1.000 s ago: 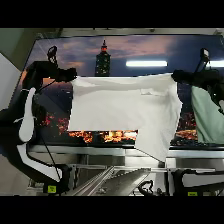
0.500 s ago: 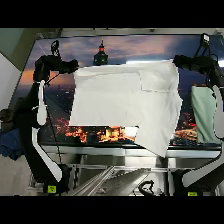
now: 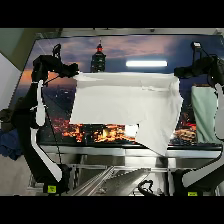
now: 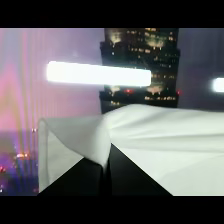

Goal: Fold the shirts.

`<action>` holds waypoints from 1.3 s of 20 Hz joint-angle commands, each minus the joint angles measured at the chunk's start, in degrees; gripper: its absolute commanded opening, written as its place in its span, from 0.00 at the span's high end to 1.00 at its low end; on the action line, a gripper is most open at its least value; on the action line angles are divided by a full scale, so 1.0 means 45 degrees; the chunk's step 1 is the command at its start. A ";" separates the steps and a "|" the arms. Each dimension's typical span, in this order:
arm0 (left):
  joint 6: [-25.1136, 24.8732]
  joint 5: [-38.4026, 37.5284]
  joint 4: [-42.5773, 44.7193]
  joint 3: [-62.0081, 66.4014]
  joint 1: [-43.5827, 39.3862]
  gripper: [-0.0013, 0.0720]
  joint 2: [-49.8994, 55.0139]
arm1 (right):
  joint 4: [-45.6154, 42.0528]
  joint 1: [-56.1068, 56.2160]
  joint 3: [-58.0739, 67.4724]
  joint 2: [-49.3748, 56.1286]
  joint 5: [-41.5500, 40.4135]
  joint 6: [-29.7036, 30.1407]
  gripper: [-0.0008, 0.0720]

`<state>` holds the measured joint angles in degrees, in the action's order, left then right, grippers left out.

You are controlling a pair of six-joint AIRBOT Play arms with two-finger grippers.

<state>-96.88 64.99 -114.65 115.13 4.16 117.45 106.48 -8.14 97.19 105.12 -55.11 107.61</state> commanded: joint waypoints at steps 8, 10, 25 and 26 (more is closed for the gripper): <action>0.0311 0.1656 0.2880 -0.0039 -0.0622 0.96 0.0612 | -0.1229 0.0189 -0.1248 0.0403 -0.0811 -0.1141 0.97; 0.0311 0.2341 0.2861 -0.0039 -0.0661 0.96 0.0991 | -0.1569 0.0301 -0.1248 0.0413 -0.0801 -0.1617 0.97; 0.0170 0.1773 -0.0034 0.0102 -0.0651 0.39 0.1073 | -0.1515 0.0491 -0.1219 0.0457 -0.0792 -0.1792 0.92; 0.0175 0.2195 -0.0034 0.0330 -0.0597 0.39 0.1073 | -0.1515 0.0491 -0.1219 0.0452 -0.0845 -0.1855 0.66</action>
<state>-95.85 72.90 -110.59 115.42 1.30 122.41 98.98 -6.07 91.66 107.18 -58.39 99.59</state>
